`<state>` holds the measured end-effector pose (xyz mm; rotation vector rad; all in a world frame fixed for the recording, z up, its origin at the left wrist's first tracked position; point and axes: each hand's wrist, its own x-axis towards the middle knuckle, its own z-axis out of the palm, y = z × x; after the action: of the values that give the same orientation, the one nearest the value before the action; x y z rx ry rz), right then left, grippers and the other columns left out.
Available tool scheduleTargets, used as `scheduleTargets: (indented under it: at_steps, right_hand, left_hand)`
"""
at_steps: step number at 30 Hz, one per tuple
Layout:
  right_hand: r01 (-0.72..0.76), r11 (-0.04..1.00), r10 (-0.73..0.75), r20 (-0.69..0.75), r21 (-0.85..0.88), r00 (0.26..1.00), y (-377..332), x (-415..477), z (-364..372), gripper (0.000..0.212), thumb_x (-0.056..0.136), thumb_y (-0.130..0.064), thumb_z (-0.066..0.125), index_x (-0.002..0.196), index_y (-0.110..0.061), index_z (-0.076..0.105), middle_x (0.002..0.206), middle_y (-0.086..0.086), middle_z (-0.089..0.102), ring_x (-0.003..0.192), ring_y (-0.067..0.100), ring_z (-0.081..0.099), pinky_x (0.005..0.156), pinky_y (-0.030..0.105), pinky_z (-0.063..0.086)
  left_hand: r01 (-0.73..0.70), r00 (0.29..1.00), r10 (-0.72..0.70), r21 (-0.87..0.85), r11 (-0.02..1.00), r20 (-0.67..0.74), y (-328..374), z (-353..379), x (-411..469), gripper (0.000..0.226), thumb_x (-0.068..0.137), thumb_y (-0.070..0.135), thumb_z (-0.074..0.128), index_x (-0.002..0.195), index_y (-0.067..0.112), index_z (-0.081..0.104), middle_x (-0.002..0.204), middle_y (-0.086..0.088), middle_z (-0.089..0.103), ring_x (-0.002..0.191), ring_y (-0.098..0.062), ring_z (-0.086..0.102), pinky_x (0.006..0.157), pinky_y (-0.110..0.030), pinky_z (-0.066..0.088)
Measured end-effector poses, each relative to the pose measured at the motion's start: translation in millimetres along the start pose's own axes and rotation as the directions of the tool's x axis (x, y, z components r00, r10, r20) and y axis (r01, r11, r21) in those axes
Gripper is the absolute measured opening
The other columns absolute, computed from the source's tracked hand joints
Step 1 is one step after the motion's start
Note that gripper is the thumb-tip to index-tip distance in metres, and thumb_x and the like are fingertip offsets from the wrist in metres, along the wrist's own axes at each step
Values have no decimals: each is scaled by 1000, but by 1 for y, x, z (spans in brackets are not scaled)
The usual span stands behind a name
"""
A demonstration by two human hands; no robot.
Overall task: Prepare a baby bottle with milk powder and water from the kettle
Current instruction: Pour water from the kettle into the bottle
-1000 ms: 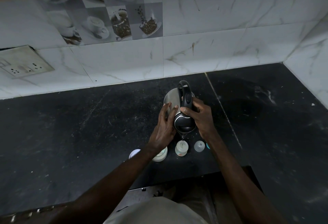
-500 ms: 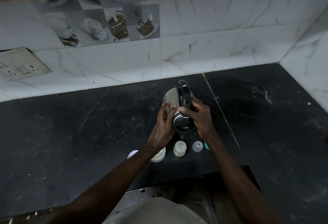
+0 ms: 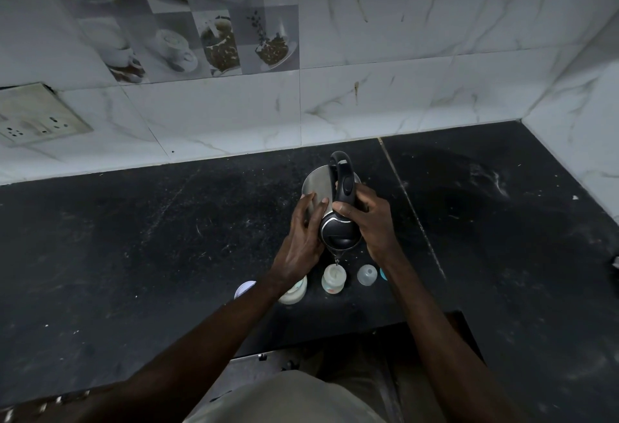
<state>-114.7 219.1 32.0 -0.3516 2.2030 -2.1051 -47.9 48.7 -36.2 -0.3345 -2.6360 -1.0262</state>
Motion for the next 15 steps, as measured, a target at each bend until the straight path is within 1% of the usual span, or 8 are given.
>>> scheduleTargets:
  at_steps: [2, 6, 11, 15]
  right_hand:
    - [2, 1000, -2, 3, 0, 1000, -1, 0, 1, 34, 83, -10, 85, 115, -8, 76, 116, 2, 75, 111, 20, 71, 93, 38, 59]
    - [9, 1000, -9, 8, 28, 1000, -4, -1, 1, 30, 83, -7, 84, 111, -17, 77, 113, -1, 75, 108, 16, 72, 89, 29, 57]
    - [10, 1000, -10, 5, 19, 1000, -3, -1, 0, 33, 83, -10, 85, 115, -15, 77, 117, 0, 75, 112, 19, 71, 94, 37, 59]
    - [2, 1000, -3, 15, 27, 1000, -5, -2, 0, 32, 83, -9, 85, 113, -18, 77, 116, -2, 75, 111, 18, 72, 92, 35, 59]
  left_hand:
    - [-1, 1000, 1, 2, 1000, -3, -1, 0, -1, 106, 90, 5, 74, 167, 32, 7, 172, -17, 4, 157, -38, 23, 94, -46, 61]
    - [10, 1000, -10, 5, 1000, -3, 0, 1, 0, 110, 87, 2, 76, 167, 33, 7, 172, -18, 5, 156, -38, 24, 92, -47, 62]
    - [12, 1000, -12, 9, 1000, 7, 0, 0, 0, 111, 87, 3, 77, 167, 33, 6, 172, -16, 5, 155, -37, 26, 92, -47, 62]
    - [4, 1000, -4, 7, 1000, 0, 0, 0, -1, 107, 89, 4, 76, 167, 31, 8, 172, -17, 5, 157, -37, 24, 93, -46, 62]
